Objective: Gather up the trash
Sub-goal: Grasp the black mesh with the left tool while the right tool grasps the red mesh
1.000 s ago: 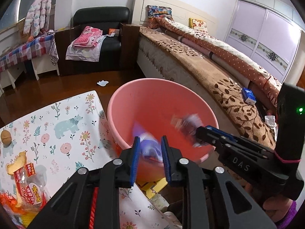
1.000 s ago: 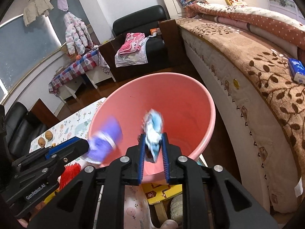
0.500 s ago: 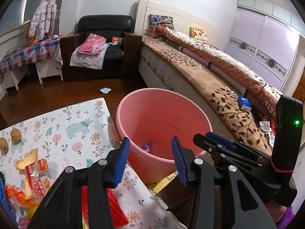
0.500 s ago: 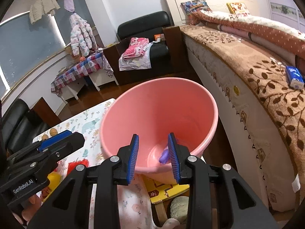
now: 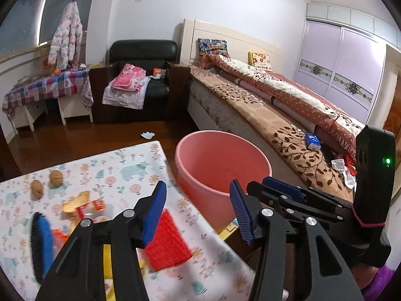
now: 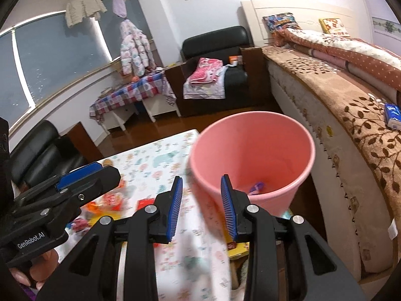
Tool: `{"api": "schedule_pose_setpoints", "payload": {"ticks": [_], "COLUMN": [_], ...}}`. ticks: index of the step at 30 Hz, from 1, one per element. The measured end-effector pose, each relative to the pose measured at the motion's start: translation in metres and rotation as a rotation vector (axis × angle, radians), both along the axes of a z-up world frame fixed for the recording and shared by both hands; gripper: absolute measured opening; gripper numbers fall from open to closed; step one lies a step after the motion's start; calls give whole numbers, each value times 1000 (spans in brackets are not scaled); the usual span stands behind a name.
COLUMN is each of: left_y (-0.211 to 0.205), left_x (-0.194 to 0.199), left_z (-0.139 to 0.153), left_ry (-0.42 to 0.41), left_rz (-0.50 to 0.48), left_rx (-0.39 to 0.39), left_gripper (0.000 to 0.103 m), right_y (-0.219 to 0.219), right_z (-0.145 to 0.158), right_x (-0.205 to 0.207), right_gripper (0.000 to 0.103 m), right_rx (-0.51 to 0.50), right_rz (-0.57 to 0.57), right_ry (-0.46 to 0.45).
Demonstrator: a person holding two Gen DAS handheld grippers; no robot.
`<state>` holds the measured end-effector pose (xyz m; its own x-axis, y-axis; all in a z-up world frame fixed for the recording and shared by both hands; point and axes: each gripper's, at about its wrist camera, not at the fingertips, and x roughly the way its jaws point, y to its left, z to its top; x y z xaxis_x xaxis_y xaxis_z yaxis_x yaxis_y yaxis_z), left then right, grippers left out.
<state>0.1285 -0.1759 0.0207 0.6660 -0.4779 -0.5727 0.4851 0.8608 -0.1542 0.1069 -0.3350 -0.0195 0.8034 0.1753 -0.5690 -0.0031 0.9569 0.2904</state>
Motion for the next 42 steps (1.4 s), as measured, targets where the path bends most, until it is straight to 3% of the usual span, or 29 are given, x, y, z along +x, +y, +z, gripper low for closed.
{"api": "schedule_pose_setpoints", "payload": {"ticks": [8, 14, 23, 26, 31, 40, 41, 42], "left_y": [54, 105, 189, 209, 211, 200, 201, 202], "left_x": [-33, -48, -60, -54, -47, -16, -14, -12], "left_z": [10, 4, -30, -41, -45, -64, -66, -69], "left_ry": [-61, -59, 2, 54, 61, 98, 105, 113], "left_rz": [42, 124, 307, 343, 329, 312, 316, 321], "left_rx": [21, 32, 90, 65, 40, 63, 65, 66], "left_gripper": [55, 56, 55, 52, 43, 42, 40, 29], "right_y": [35, 53, 74, 78, 82, 84, 84, 84], "right_z": [-8, -23, -40, -46, -49, -51, -51, -51], "right_x": [-13, -15, -7, -5, 0, 9, 9, 10], "right_gripper": [32, 32, 32, 32, 32, 32, 32, 32], "right_rx": [10, 13, 7, 5, 4, -12, -14, -15], "right_rz": [84, 137, 192, 206, 209, 198, 197, 197], "right_ry": [35, 85, 141, 162, 173, 185, 186, 187]}}
